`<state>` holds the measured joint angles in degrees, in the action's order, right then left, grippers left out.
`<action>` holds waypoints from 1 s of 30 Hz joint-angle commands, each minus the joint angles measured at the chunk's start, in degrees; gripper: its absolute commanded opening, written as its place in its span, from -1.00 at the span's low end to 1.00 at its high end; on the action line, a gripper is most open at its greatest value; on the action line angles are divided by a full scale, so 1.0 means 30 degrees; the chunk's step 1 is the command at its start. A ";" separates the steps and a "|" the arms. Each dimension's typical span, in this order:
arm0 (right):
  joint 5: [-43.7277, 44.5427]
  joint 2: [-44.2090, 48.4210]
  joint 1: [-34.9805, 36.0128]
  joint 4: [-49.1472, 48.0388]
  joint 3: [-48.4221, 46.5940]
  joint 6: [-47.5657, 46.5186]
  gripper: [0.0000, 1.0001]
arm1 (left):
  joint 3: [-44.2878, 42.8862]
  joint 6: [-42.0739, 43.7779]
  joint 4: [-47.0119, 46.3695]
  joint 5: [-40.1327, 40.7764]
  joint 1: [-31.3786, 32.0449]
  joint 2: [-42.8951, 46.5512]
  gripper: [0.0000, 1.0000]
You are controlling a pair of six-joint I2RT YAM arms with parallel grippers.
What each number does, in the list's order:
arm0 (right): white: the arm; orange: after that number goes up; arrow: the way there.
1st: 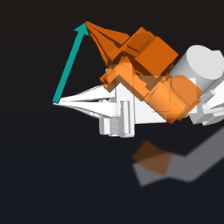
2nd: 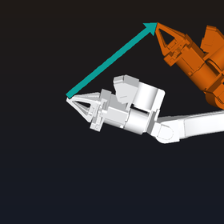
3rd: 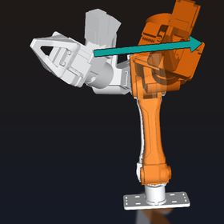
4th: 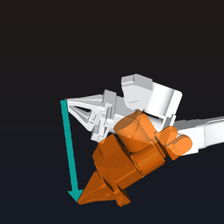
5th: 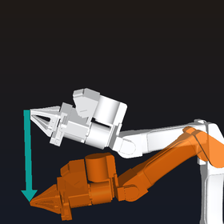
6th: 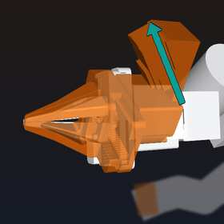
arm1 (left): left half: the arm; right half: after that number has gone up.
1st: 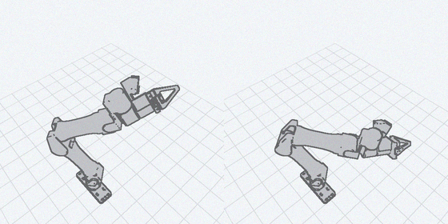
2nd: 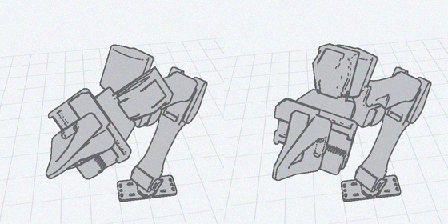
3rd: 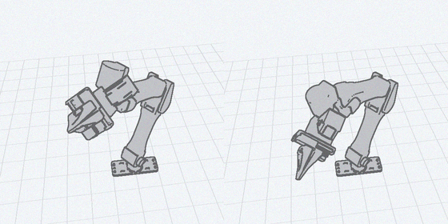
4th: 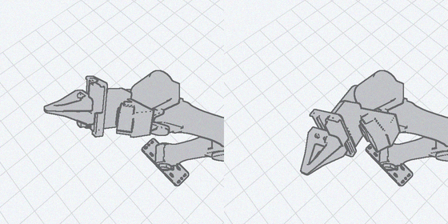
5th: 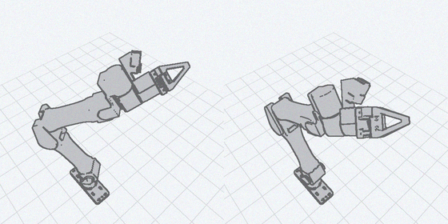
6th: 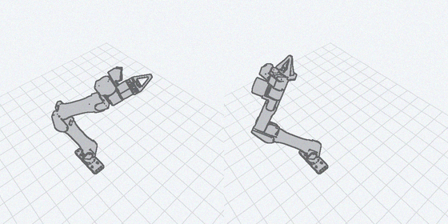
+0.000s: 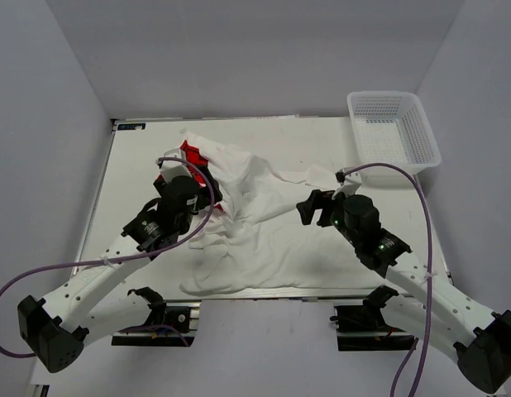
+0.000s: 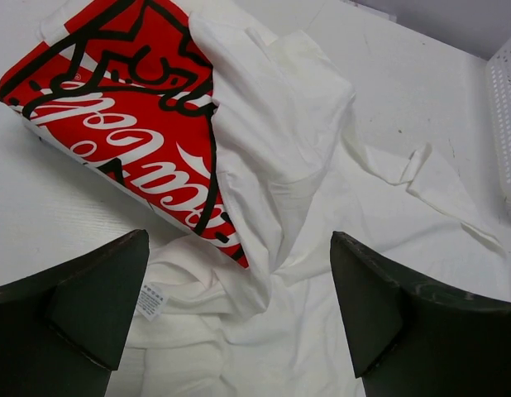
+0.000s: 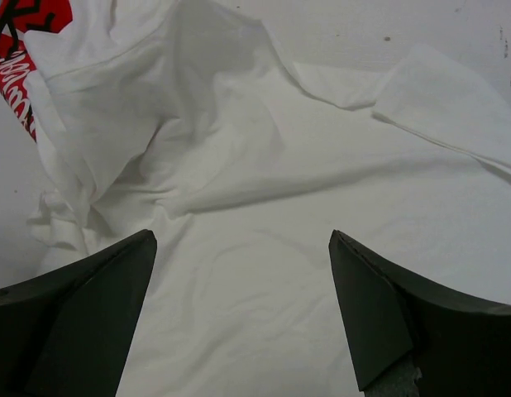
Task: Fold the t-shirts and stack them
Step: Flatten out the tshirt
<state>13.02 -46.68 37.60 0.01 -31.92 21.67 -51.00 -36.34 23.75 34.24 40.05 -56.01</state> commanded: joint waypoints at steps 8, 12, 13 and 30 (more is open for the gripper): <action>-0.5858 -0.3539 0.0122 -0.3338 -0.1778 -0.0282 0.81 | 0.0245 -0.0661 0.0871 0.0247 -0.0050 -0.0460 1.00; -0.6535 -0.7754 0.0326 -0.3609 -0.4025 -0.0425 0.81 | -0.0255 -0.1127 0.2130 0.0976 -0.0050 -0.0725 1.00; -0.6681 -1.0053 0.0384 -0.3578 -0.4472 -0.0427 0.81 | -0.0255 -0.1304 0.2626 0.0980 -0.0050 -0.0725 1.00; -0.7768 -2.4256 -0.0258 -0.2376 -1.2858 0.4695 0.81 | 0.1503 -0.2067 0.3010 0.3058 -0.0050 0.1472 1.00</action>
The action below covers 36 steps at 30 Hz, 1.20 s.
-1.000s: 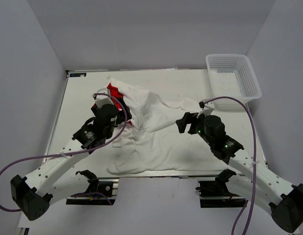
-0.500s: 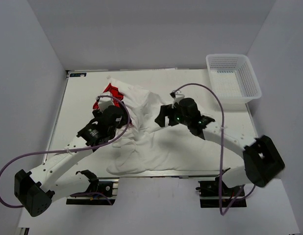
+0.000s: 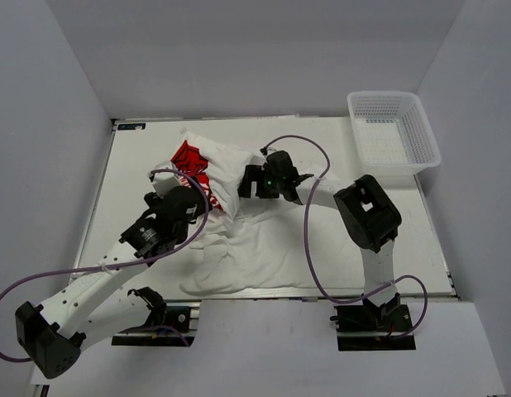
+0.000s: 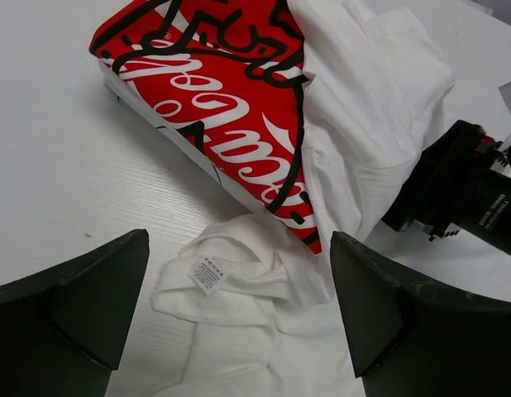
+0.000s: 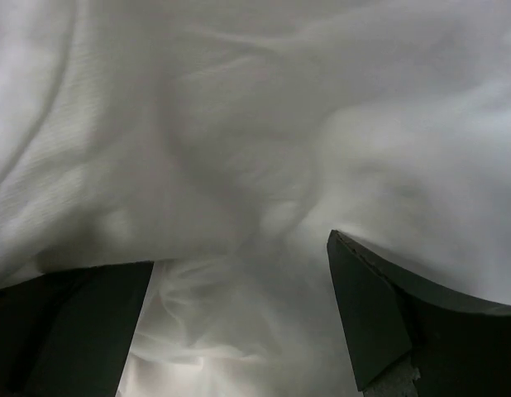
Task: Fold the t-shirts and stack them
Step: Flatten out the tshirt
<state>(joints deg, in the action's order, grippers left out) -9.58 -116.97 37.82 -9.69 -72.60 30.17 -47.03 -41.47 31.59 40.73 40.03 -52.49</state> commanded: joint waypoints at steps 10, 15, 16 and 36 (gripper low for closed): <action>0.7439 0.4758 -0.2000 0.2673 0.8811 0.4238 -0.82 | 0.0001 -0.0355 0.0396 0.1479 -0.0043 -0.0257 1.00; 0.6518 0.6698 -0.3027 0.4873 1.0190 0.4265 -1.00 | -0.0409 -0.0355 0.0806 0.1921 -0.0043 -0.0697 1.00; 0.5983 0.6878 -0.3202 0.4814 1.0833 0.4500 -1.00 | -0.0409 -0.0355 0.0806 0.2095 -0.0043 -0.0871 1.00; 0.9111 2.0988 -0.7803 0.9296 1.3713 0.3453 -0.82 | -0.0436 0.0639 0.0455 0.0752 -0.0043 -0.1660 1.00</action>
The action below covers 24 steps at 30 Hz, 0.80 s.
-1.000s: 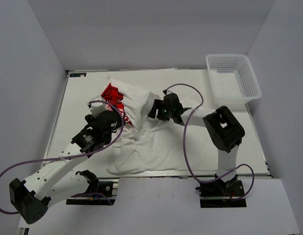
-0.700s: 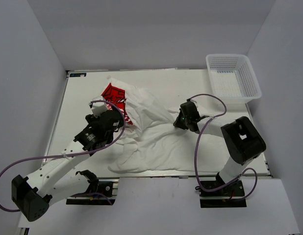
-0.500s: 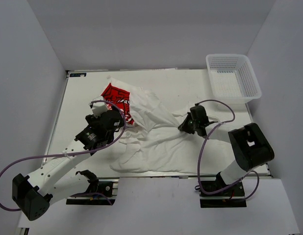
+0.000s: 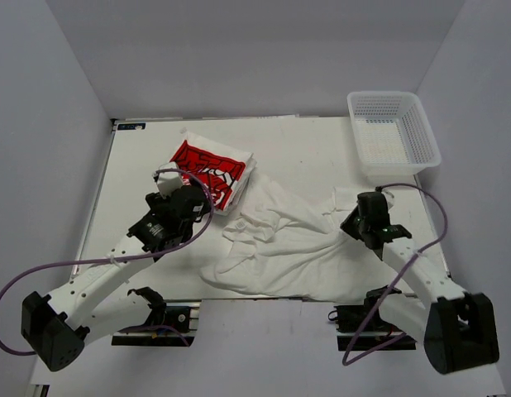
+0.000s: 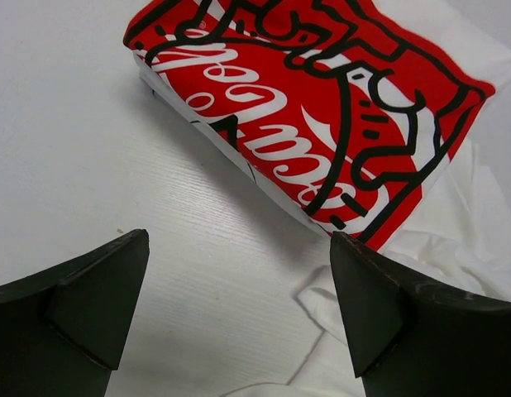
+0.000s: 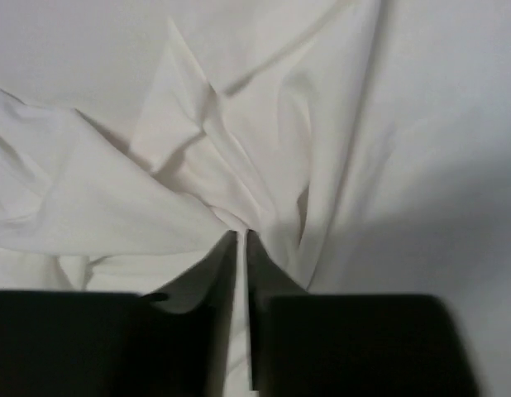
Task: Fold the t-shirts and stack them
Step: Flatten out the tshirt
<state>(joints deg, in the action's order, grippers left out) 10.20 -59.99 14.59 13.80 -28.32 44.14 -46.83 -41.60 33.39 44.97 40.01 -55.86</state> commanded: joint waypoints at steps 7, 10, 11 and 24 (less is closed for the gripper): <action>-0.3061 0.1922 0.0146 -0.0229 -0.2398 -0.5219 0.81 | -0.1790 0.6214 -0.3385 -0.3621 0.0372 -0.2705 1.00; -0.5706 0.1101 0.0380 -0.1579 -0.2251 -0.5895 0.81 | -0.3663 0.9028 -0.3773 -0.5205 0.0375 -0.5368 1.00; -0.6322 0.0693 0.0613 -0.1786 -0.2222 -0.6185 0.81 | -0.4857 0.9759 -0.3775 -0.5553 0.0549 -0.6159 1.00; -0.6474 -0.2444 0.1406 -0.3428 -0.1840 -0.6510 0.81 | -0.7418 1.3546 -0.6025 -0.4857 -0.0121 -1.3459 1.00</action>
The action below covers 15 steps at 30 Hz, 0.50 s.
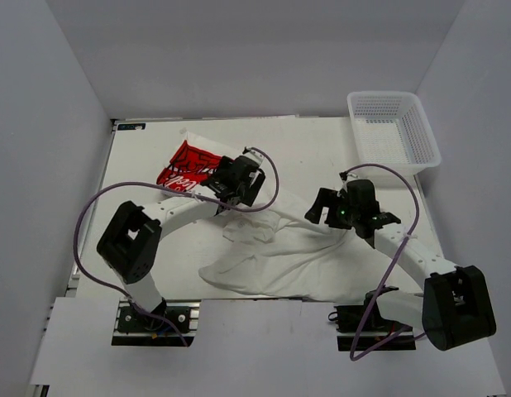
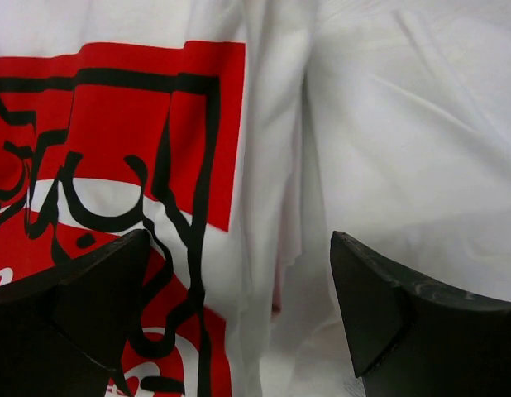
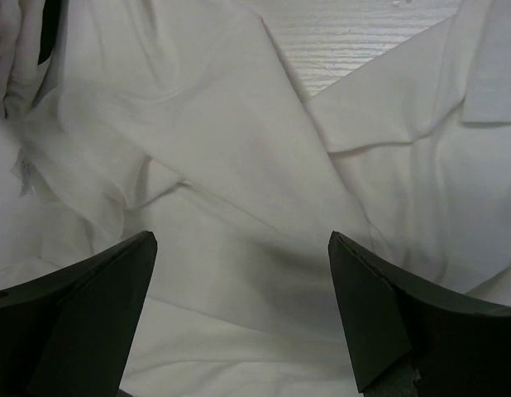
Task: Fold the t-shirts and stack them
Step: Flatten out the tshirt
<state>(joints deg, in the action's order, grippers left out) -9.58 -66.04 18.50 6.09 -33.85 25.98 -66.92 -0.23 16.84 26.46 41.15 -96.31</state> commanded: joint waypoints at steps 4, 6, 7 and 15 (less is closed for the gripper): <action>-0.0031 -0.1102 0.0102 -0.1091 0.0032 -0.0164 0.81 | -0.0983 -0.0070 -0.1248 0.2138 -0.0676 -0.2286 1.00; 0.0117 -0.1218 0.0073 -0.1412 0.0207 0.0042 0.81 | -0.1247 -0.0070 -0.1248 0.1700 -0.0910 -0.3604 1.00; 0.0177 -0.1393 0.0073 -0.1414 0.0208 0.0071 0.81 | -0.1772 -0.0360 -0.0958 0.1698 -0.1232 -0.4102 1.00; 0.0968 -0.2039 0.0043 -0.1766 0.0383 0.0393 0.81 | -0.4472 -0.2734 0.0687 0.4653 -0.3663 -0.8557 0.62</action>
<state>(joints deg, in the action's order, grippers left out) -7.92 -71.90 18.50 3.01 -33.08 26.72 -80.55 -3.57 14.63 40.03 35.57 -116.77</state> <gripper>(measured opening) 0.900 0.821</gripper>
